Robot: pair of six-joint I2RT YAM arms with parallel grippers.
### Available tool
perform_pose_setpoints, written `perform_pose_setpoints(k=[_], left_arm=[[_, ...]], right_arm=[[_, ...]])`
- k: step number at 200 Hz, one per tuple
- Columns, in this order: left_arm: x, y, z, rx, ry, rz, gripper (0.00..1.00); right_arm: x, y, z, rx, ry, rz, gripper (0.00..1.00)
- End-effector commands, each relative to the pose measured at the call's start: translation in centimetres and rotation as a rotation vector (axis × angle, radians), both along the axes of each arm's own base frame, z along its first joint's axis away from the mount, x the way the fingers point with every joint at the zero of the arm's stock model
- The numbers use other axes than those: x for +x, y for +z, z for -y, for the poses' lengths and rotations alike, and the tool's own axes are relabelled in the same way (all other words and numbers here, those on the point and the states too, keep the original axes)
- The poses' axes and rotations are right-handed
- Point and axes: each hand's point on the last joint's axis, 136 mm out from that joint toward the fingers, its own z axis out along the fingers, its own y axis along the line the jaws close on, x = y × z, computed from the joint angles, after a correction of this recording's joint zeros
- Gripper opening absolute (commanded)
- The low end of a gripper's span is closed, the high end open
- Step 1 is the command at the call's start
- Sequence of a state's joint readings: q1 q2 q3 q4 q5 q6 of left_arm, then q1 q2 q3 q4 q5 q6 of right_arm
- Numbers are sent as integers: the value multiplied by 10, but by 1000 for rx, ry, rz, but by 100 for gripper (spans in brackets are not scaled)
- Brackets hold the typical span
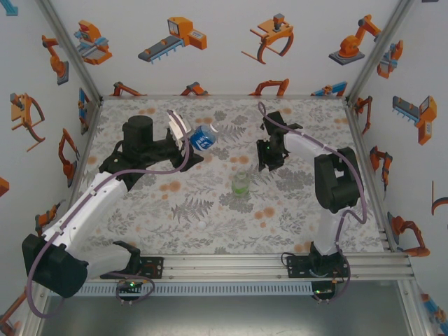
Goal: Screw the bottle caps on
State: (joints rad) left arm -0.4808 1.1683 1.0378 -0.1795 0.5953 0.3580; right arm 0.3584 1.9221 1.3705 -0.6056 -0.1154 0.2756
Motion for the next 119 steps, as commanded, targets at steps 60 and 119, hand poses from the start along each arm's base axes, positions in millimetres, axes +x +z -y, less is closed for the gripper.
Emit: perform_pose_setpoints(k=[60,119], left_arm=[[-5,10,1,-28,-17,17,34],[-4,10,1,-31,-14,16,34]], right_arm=[[-7,-4,6,-29,-2,-16,43],[-7,-11,4,-26,-2,-25,43]])
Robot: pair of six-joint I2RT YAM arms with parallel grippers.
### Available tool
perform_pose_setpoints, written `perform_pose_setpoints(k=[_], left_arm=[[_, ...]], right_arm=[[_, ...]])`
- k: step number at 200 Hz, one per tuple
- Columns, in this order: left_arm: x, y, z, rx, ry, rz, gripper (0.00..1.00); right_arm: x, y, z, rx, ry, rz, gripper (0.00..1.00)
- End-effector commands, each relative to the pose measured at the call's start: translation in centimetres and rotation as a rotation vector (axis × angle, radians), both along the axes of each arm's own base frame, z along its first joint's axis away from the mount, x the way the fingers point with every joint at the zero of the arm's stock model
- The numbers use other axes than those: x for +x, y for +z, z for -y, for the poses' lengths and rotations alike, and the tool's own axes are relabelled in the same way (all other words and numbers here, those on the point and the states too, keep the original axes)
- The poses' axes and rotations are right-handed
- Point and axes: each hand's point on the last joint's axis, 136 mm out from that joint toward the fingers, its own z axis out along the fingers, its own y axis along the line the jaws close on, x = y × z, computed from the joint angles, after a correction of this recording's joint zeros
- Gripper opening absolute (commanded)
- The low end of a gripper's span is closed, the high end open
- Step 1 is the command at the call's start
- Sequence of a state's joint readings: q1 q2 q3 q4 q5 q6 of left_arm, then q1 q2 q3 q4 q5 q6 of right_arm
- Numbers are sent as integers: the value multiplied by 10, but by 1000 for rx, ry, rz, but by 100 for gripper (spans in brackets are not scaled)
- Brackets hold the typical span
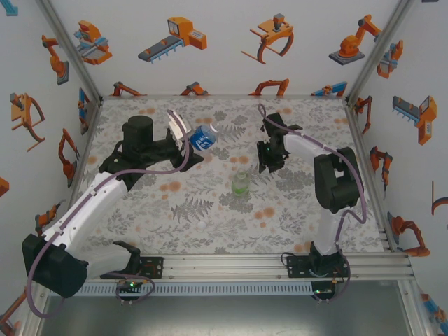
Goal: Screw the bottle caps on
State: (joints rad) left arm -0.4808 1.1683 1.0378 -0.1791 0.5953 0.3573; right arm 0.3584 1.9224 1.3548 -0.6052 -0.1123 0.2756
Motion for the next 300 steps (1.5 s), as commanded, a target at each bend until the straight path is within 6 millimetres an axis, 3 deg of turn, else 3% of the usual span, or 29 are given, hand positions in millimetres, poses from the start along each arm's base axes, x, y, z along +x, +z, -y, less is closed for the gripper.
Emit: perform_pose_setpoints(k=[1,92,154,180,221,238,275,300], left_arm=[[-4,10,1,-31,-15,17,34],[-3,9,1,-31,-10,14,34],[-3,8,1,-30,-11,12,34],[-2,8,1,-29,-11,13,35],[-2,8,1,-29,-11,12,35],[-3,8,1,-29,-11,14,35],[-3,10,1,-31,-11,18,34],[-3,10,1,-31,-10,19,35]], right_arm=[[-2,-6,2,-17,-1,-11,43],[-5,-26,0,-6,-8,-38,39],[-4,-25,-4,21,-14,-35,25],[-2,-16,-18,138,-30,-26,23],[0,-4,-39,464,-77,-16,24],[-4,-8,-29,501,-107,-16,29],[-19,-26,18,389,-200,-19,39],[-21,-18,33,292,-197,9,45]])
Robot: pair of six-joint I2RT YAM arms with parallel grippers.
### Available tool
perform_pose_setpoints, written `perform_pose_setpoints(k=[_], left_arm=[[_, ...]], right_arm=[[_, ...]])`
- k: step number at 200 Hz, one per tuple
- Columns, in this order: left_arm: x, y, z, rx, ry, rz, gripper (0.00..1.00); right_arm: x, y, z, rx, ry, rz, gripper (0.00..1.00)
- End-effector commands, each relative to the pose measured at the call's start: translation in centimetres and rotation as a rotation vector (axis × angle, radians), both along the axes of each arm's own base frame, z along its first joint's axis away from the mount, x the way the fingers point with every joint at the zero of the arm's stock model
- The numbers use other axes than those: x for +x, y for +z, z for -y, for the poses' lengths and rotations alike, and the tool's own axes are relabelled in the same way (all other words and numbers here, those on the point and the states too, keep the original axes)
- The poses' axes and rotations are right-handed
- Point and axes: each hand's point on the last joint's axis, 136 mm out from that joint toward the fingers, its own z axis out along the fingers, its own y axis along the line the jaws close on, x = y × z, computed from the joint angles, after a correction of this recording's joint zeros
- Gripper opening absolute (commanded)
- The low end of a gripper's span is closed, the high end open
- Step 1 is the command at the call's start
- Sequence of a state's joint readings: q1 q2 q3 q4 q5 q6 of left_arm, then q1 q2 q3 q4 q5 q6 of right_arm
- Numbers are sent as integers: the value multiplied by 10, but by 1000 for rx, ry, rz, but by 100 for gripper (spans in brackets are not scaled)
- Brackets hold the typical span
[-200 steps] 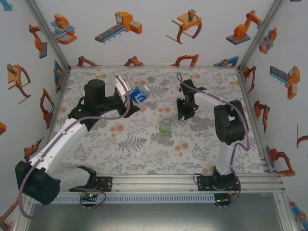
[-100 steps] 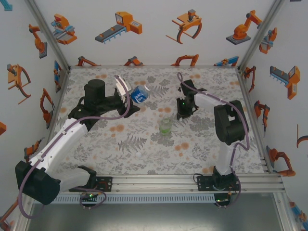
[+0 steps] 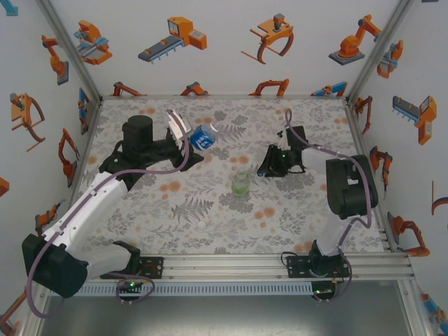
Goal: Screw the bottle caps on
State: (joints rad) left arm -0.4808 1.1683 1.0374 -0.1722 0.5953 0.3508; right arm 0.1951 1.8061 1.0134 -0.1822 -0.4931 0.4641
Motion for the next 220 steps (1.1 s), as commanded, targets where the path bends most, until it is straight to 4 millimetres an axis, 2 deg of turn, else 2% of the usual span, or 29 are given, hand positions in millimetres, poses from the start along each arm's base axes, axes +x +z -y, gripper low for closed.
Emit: perform_pose_setpoints(k=[1,28,63,77,110,162,220], left_arm=[[-4,9,0,-24,-13,18,35],[-4,8,1,-25,-15,15,34],[-4,9,1,-27,-14,17,34],[-4,10,1,-27,-14,17,34],[-5,11,1,-25,-19,27,32],[-10,9,3,-4,-38,24,22],[-13,9,3,8,-46,29,19]], right_arm=[[-13,-11,25,-150,-21,-25,45],[-6,7,26,-212,-13,33,45],[-3,23,9,-381,108,129,46],[-2,28,0,-432,170,180,51],[1,35,-16,-446,254,270,50],[3,25,-28,-443,308,249,45],[3,13,-29,-498,341,225,43]])
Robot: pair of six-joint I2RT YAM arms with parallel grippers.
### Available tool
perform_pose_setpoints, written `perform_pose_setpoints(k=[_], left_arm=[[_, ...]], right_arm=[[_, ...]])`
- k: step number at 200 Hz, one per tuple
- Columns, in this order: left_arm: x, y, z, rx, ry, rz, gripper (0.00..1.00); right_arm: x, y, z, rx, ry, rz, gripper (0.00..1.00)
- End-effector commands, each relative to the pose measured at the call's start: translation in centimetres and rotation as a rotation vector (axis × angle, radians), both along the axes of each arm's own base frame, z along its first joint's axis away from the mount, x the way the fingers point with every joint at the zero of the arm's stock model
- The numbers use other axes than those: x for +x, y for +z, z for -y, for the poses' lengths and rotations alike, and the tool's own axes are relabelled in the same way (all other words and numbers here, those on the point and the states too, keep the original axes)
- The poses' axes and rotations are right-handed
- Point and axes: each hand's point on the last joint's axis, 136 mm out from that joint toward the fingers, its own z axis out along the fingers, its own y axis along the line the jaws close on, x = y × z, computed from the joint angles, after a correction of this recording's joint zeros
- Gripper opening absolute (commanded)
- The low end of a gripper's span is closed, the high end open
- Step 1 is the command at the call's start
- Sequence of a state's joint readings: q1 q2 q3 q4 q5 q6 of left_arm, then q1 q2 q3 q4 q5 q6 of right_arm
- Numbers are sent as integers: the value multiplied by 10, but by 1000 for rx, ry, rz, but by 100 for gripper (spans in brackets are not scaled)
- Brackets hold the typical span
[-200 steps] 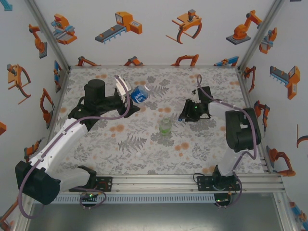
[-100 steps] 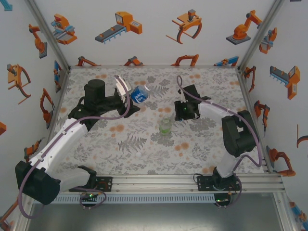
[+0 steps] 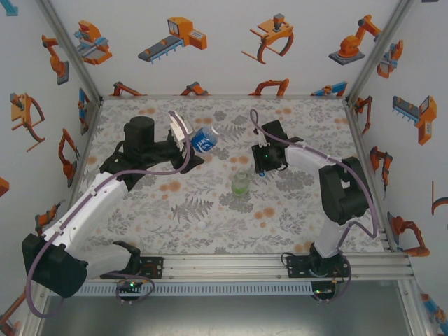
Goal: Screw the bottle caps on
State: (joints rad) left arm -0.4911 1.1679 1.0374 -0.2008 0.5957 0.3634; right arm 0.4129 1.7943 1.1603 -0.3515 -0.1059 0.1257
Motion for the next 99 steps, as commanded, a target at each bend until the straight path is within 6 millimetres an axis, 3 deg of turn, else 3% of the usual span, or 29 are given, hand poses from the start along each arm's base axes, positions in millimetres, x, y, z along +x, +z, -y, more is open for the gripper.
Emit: perform_pose_setpoints(k=[1,99], left_arm=[[-8,15,1,-11,-31,43,19],[-8,16,1,-10,-32,41,20]], right_arm=[[1,-5,1,-57,20,-7,42],[-1,-11,-2,-90,37,-16,37]])
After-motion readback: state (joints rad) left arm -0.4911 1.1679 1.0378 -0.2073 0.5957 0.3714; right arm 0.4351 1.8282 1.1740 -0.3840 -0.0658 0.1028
